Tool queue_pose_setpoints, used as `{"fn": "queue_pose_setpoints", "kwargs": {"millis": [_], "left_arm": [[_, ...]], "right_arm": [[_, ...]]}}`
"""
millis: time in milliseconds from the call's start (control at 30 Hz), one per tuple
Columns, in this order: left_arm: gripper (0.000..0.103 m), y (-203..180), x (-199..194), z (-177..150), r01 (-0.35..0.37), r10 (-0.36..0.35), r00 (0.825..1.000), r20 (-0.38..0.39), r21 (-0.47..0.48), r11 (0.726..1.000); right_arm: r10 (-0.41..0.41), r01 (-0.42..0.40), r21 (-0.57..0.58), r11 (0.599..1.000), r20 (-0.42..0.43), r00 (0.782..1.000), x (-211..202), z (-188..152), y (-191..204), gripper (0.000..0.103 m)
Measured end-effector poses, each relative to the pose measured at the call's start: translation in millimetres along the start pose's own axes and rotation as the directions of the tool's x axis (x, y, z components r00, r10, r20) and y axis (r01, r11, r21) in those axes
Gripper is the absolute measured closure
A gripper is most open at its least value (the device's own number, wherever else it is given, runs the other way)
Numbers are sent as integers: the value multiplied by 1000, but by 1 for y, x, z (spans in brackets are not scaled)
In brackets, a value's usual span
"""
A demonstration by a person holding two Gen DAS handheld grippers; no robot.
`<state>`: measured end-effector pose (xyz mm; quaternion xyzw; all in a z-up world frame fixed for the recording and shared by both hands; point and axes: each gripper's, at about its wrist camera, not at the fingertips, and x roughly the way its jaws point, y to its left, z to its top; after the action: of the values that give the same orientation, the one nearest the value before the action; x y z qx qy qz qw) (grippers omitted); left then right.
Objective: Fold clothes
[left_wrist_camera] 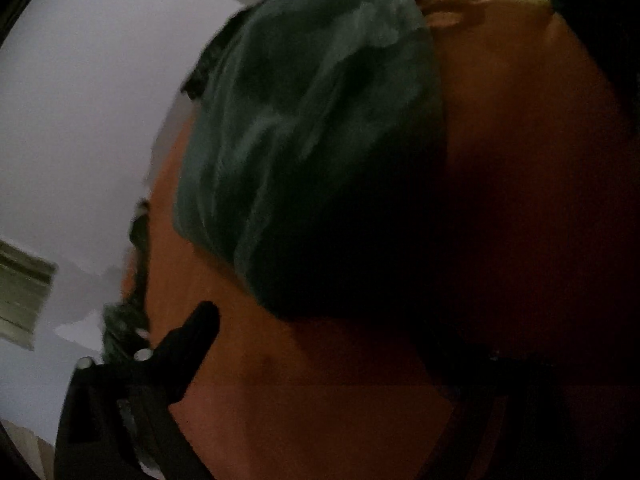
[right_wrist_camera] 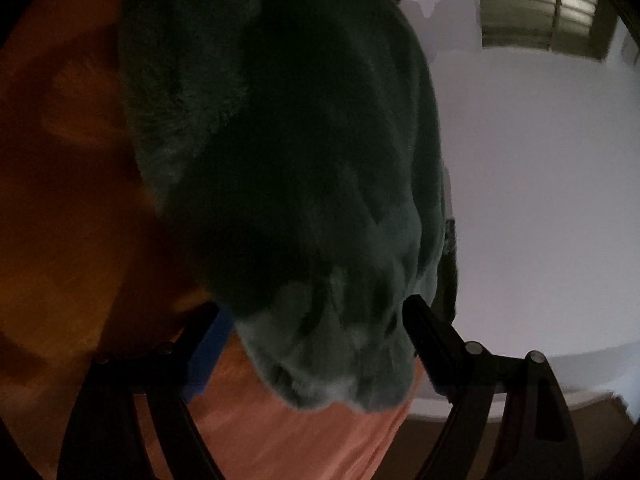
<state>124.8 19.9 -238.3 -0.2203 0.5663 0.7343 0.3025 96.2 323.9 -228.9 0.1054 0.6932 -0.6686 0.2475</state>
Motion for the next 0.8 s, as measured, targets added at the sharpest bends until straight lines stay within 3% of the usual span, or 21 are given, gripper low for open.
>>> {"fn": "queue_pose_setpoints", "kwargs": {"millis": [200,267,333,433,533,600,733,767,800], "left_arm": [[0,7,4,8,-24,23,999,41,36,999],[0,11,3,11,-52,50,997,59,32,998],[0,15,4,16,-126,122,989,82,34,992],[0,19,8,20,-283,272,953,131,72,956],[0,0,18,11,-439,388,889,244,208,874],[0,-5,20,7,-454,387,877,285,227,861],[0,-4,22,12,-453,379,873,306,223,863],[0,-5,22,14,-456,379,871,313,228,860],[0,-4,22,16,-453,372,872,318,232,861]], "right_arm": [[-48,48,-15,999,37,998,12,2,-8,13],[-58,59,-6,998,39,998,15,2,-13,13],[-60,60,8,998,36,998,19,1,-19,13],[-69,68,23,997,37,997,21,-1,-25,13],[-72,71,28,997,37,997,21,-4,-28,13],[-74,72,29,997,39,997,21,-6,-30,13],[-66,65,29,997,45,997,22,-11,-33,14],[-57,56,23,998,48,997,23,-12,-33,19],[-45,44,11,999,52,998,23,-12,-32,31]]}}
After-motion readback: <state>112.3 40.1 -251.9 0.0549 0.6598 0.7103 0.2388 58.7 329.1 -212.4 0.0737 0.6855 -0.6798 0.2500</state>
